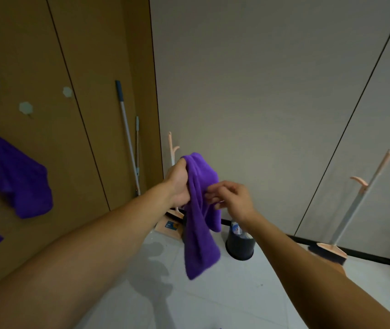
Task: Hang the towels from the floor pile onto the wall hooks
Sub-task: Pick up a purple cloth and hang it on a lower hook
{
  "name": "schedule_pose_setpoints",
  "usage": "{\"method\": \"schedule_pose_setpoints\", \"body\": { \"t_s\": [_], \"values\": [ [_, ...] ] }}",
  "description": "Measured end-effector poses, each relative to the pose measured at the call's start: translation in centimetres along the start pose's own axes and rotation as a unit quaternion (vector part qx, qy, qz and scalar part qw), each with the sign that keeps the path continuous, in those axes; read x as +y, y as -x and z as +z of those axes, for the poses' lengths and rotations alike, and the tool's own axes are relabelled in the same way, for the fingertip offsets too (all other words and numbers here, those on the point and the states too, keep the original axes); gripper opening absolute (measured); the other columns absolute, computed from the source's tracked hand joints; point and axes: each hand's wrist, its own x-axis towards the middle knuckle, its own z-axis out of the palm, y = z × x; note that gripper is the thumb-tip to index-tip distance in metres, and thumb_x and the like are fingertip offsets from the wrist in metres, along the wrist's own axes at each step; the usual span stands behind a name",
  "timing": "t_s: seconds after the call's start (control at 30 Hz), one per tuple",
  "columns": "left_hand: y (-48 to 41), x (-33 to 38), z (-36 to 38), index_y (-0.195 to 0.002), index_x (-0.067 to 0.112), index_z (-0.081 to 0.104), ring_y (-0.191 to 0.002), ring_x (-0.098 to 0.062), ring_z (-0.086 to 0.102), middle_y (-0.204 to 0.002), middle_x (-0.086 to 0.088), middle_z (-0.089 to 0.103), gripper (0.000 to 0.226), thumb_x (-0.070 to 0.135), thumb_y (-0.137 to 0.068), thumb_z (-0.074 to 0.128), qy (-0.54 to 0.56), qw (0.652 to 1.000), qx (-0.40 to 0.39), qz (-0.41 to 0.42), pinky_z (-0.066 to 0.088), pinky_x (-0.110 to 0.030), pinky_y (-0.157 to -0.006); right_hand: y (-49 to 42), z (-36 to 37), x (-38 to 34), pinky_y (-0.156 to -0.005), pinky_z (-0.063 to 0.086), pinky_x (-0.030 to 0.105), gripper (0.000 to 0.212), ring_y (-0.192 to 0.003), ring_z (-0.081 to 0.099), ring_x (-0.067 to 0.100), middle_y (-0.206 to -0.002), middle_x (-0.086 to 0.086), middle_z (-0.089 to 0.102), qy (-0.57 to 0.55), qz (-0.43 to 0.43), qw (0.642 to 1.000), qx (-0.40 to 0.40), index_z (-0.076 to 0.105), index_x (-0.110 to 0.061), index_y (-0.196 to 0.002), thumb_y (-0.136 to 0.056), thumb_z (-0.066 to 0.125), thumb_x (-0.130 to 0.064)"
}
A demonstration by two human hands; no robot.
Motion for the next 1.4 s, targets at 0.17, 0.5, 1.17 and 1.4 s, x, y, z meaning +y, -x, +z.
{"method": "schedule_pose_setpoints", "body": {
  "t_s": [0.17, 0.5, 1.17, 1.4],
  "values": [
    [0.5, 2.5, -0.8, -0.093, 0.015, 0.066, -0.086, -0.026, 0.063, -0.087, -0.008, 0.071, 0.048, 0.051, -0.098, 0.034, 0.058, 0.996, -0.051, 0.046, 0.052, -0.038, -0.079, -2.1, -2.2, 1.7, -0.087, 0.051, 0.051, 0.029, -0.103, 0.061, 0.039, -0.107, 0.024, 0.066, 0.133, 0.076, 0.973, 0.175, 0.064, 0.003, -0.102, -0.092, 0.056, -0.022],
    [-0.1, 3.6, -1.8, -0.099, 0.008, 0.072, -0.096, -0.033, 0.064, -0.108, -0.016, 0.066, 0.059, 0.054, -0.089, 0.037, 0.115, 0.989, -0.082, 0.038, 0.049, -0.045, -0.092, -1.1, 0.4, 5.7, -0.106, 0.038, 0.055, 0.077, -0.121, 0.055, 0.039, -0.128, 0.015, 0.063, -0.208, 0.322, 0.913, -0.140, 0.064, -0.014, -0.125, -0.085, 0.041, -0.075],
    [0.1, 2.9, -0.9, -0.124, 0.014, 0.056, -0.100, -0.027, 0.062, -0.115, -0.013, 0.064, 0.035, 0.032, -0.095, 0.049, -0.040, 0.998, -0.010, -0.054, 0.046, -0.041, -0.095, -3.7, -3.3, 4.5, -0.077, 0.054, 0.032, 0.027, -0.086, 0.066, 0.017, -0.094, 0.001, 0.073, -0.090, 0.095, 0.981, 0.142, 0.070, -0.019, -0.099, -0.091, 0.061, -0.042],
    [-0.2, 3.5, 0.8, -0.087, 0.013, 0.073, -0.078, -0.025, 0.068, -0.088, -0.012, 0.071, 0.037, 0.036, -0.096, 0.045, 0.045, 0.998, -0.032, 0.019, 0.053, -0.039, -0.084, -1.4, -4.0, 7.2, -0.093, 0.047, 0.052, 0.072, -0.105, 0.067, 0.029, -0.109, 0.006, 0.073, -0.192, 0.271, 0.943, -0.022, 0.074, -0.022, -0.105, -0.084, 0.035, -0.078]
  ]
}}
